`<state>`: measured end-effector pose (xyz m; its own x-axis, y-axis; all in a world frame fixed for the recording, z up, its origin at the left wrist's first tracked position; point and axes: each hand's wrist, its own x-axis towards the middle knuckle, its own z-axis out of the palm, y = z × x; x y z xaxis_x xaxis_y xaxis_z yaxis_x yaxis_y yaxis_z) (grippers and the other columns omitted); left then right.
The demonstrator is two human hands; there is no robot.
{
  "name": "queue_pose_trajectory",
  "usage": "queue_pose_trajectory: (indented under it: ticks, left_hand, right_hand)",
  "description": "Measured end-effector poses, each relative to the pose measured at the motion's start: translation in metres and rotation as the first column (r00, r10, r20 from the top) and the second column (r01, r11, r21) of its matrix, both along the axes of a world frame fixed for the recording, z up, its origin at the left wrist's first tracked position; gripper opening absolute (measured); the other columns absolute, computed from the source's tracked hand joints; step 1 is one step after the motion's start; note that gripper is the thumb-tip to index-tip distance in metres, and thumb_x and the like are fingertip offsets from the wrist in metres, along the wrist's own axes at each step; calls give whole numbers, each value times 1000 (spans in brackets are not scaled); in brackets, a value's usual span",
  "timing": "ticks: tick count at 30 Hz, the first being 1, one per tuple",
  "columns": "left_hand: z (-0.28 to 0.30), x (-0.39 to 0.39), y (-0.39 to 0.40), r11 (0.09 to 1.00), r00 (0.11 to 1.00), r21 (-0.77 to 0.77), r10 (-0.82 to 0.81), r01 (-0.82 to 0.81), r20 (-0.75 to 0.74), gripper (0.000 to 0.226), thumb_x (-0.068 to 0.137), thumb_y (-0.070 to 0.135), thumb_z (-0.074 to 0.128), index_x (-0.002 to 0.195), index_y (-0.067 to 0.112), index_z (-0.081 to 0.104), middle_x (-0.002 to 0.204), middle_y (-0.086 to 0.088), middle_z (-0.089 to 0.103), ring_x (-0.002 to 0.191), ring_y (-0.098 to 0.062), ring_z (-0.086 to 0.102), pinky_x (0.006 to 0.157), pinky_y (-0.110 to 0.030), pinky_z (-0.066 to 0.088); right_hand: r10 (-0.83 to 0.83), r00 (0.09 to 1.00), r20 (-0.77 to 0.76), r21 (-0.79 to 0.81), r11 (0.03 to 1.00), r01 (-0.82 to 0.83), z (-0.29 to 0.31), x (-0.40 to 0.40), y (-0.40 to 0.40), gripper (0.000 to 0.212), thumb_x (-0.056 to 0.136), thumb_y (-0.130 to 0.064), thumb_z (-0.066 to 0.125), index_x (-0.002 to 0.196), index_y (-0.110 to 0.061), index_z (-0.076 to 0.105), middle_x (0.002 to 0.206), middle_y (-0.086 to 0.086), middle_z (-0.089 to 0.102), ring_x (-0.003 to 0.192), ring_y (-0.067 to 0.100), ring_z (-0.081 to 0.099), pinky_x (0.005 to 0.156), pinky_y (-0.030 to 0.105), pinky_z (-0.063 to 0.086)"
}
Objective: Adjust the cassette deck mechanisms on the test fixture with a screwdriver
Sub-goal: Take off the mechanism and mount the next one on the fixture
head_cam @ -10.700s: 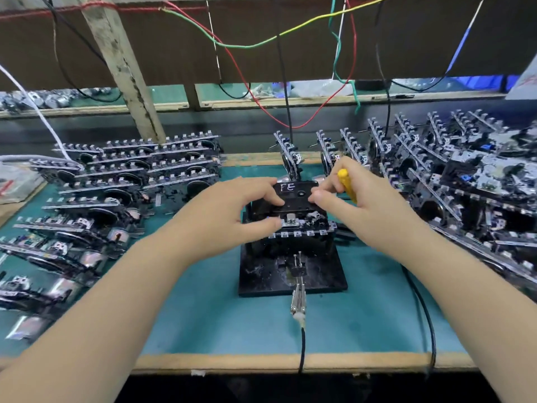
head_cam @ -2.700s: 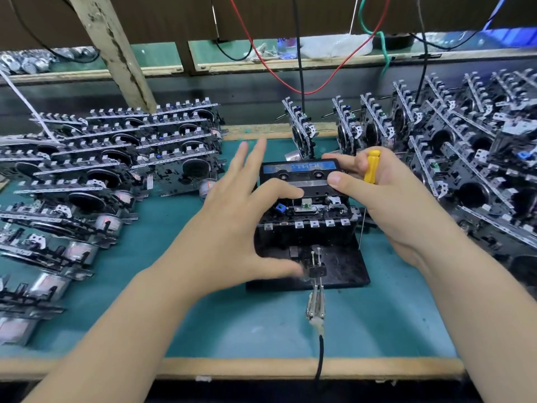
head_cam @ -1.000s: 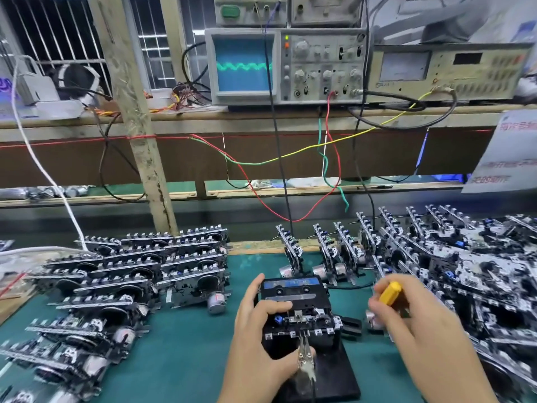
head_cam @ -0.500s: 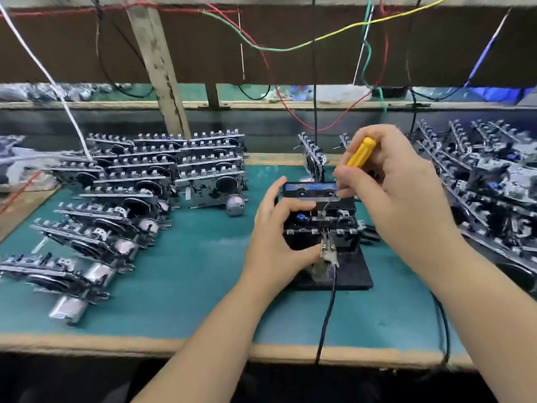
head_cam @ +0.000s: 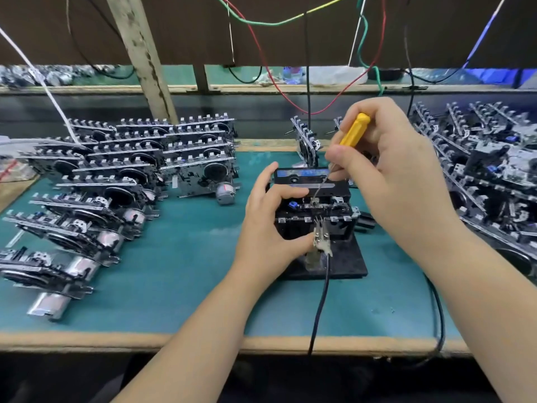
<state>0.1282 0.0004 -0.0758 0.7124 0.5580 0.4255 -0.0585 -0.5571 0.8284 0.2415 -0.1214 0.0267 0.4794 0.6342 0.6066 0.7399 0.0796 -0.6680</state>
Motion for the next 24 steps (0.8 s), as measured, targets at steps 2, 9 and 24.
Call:
queue_pose_trajectory:
  ticks: [2, 9, 24]
  left_hand:
    - [0, 0, 0, 1000, 1000, 2, 2, -2, 0, 63, 65, 19, 93, 109, 45, 58, 162, 18, 22, 146, 7, 21, 110, -18, 26]
    - [0, 0, 0, 1000, 1000, 10, 1, -1, -2, 64, 66, 18, 93, 106, 51, 56, 162, 20, 21, 146, 9, 20, 108, -16, 26]
    - [0, 0, -1, 1000, 1000, -1, 5, -5, 17, 66, 65, 17, 93, 102, 56, 54, 162, 19, 22, 145, 10, 21, 109, -19, 28]
  right_hand:
    - [1, 1000, -5, 14, 1000, -1, -1, 0, 0, 20, 97, -9, 63, 109, -18, 51, 91, 0, 64, 81, 13, 69, 68, 29, 61]
    - [-2, 1000, -9, 22, 1000, 2, -3, 0, 0, 21, 96, -9, 64, 108, -20, 50, 90, 2, 64, 80, 13, 69, 66, 26, 61]
    - [-83, 995, 50, 22, 996, 82, 0, -5, 12, 27, 93, -16, 70, 116, -16, 56, 77, 2, 60, 65, 17, 68, 67, 43, 58]
